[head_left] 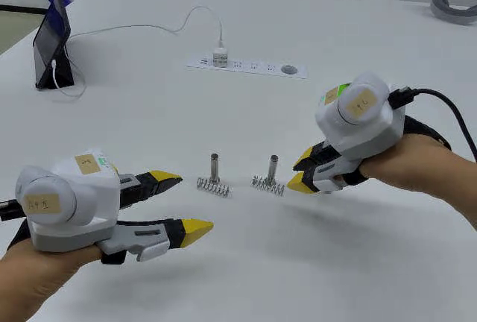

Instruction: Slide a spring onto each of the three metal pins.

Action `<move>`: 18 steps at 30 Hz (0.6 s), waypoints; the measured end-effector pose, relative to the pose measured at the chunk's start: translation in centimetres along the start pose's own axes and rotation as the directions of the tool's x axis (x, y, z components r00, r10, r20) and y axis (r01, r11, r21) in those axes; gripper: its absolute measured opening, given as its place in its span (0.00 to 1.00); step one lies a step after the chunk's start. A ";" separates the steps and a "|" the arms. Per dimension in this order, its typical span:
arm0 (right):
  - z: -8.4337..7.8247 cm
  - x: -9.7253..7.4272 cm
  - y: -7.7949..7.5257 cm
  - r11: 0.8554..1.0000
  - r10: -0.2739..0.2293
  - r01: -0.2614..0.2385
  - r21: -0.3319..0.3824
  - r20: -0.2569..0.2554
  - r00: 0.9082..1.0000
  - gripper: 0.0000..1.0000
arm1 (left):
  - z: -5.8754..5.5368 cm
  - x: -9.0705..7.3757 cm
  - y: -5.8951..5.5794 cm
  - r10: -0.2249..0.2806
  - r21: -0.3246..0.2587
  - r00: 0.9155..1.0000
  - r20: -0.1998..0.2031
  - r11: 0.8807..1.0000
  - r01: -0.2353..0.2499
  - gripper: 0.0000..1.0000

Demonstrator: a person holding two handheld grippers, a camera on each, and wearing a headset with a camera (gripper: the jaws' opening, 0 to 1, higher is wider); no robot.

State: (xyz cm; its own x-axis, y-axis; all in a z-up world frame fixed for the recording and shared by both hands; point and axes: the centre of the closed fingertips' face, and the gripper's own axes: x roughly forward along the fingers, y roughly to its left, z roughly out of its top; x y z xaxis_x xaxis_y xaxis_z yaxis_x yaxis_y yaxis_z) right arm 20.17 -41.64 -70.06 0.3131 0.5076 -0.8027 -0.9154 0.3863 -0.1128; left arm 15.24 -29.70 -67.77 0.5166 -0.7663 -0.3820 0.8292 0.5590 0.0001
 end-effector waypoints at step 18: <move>-0.7 3.1 -0.2 0.999 0.040 -0.038 0.036 -0.037 0.999 0.14 | 0.0 -0.1 -0.1 0.002 0.000 1.000 -0.007 1.000 -0.002 0.52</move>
State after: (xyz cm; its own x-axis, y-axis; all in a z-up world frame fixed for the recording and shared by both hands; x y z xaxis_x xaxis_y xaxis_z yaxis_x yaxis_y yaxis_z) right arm 21.16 -40.65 -72.94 0.2669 0.4932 -0.8279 -0.9172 0.3938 -0.0611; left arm 15.10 -29.74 -67.73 0.5165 -0.7630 -0.3887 0.8284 0.5602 0.0011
